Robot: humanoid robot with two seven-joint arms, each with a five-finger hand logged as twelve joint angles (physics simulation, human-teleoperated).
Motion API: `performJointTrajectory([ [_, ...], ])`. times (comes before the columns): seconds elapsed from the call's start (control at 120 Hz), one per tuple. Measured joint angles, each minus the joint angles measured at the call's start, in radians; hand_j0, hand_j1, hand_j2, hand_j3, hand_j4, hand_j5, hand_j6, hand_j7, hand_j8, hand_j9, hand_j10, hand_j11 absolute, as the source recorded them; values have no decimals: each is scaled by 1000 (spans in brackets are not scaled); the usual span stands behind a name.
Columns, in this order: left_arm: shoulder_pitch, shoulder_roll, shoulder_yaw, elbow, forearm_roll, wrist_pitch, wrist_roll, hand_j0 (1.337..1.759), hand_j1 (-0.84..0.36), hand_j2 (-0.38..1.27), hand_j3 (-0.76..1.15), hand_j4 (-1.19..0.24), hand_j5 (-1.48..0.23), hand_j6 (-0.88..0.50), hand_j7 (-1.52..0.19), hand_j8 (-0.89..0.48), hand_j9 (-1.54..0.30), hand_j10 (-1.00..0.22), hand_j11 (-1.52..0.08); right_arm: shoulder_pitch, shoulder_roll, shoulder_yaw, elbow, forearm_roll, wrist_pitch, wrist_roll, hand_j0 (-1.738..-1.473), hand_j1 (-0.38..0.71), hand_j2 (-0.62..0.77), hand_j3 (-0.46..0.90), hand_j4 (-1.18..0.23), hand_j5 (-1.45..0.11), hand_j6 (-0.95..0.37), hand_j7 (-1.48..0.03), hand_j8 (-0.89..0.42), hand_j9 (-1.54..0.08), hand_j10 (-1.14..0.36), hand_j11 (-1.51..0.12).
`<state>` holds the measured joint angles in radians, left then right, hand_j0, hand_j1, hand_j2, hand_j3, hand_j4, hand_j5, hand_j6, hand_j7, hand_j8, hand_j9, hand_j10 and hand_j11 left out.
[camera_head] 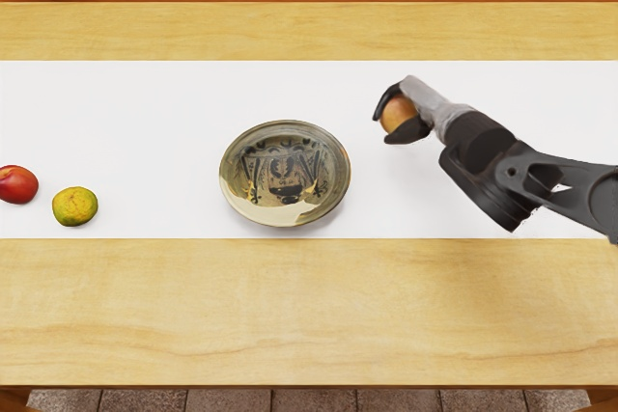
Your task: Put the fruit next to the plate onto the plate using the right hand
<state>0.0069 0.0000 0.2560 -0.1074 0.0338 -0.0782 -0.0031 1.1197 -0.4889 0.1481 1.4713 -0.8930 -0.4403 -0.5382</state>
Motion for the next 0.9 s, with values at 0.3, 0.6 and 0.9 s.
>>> performJointTrajectory([
  [0.3,0,0,0,0,0,0,0,1658,55,49,0,-245,-318,-245,-318,-245,-318,-245,-318,59,114,32,91,41,1,-7,-1637,362,72,0,-783,-1132,-297,-1065,-3,-1073,-250,-1124],
  [0.6,0,0,0,0,0,0,0,1658,55,49,0,-245,-318,-245,-318,-245,-318,-245,-318,99,224,-30,114,-2,4,-1,-1638,356,66,0,-771,-1158,-305,-1063,-5,-1079,-257,-1125],
  [0.9,0,0,0,0,0,0,0,1658,55,49,0,-245,-318,-245,-318,-245,-318,-245,-318,108,310,-134,8,-50,10,1,-1639,378,88,0,-789,-1121,-288,-1048,3,-1060,-245,-1109],
])
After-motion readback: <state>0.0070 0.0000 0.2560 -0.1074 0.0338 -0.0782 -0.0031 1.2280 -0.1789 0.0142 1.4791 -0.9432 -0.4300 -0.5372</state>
